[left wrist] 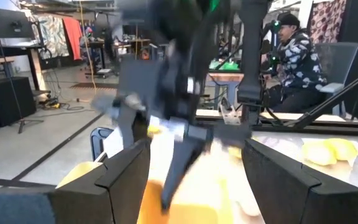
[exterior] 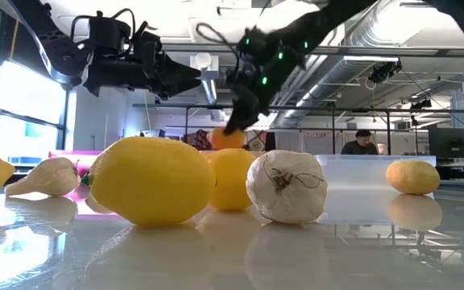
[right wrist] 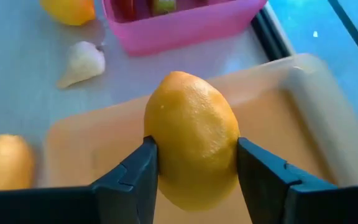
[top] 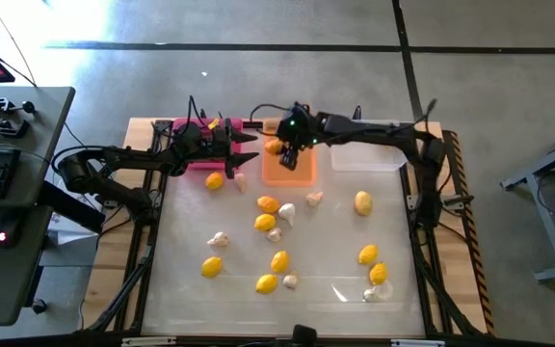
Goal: Sort produce into baskets
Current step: Remove the yellow lemon from the orange bin and put it into the transparent bin
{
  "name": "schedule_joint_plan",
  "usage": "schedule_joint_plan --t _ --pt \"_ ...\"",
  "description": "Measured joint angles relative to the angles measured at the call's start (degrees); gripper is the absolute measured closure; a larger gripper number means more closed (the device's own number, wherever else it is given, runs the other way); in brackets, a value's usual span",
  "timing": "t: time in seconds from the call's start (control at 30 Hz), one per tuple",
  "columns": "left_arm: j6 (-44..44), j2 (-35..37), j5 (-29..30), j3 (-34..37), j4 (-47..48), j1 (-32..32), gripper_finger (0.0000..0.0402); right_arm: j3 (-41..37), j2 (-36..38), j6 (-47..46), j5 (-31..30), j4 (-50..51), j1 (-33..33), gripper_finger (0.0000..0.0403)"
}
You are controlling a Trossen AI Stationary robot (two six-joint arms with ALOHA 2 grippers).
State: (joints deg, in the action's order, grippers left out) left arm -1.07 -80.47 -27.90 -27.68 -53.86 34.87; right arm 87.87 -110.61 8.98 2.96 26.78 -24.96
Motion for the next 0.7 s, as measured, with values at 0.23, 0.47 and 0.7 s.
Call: schedule_joint_plan --t 0.23,0.47,0.7 --pt "-1.12 0.00 0.06 0.00 0.40 -0.02 0.0163 1.52 9.02 6.62 -8.58 12.67 -4.62 0.0235" --pt "-1.36 0.00 0.11 0.00 0.47 -0.02 0.0163 -12.08 19.33 13.89 -7.30 14.51 -13.70 0.0235" --pt "-0.64 0.00 0.13 0.00 0.52 -0.02 0.0163 -24.30 22.84 2.13 -11.91 9.57 -19.52 0.0235"
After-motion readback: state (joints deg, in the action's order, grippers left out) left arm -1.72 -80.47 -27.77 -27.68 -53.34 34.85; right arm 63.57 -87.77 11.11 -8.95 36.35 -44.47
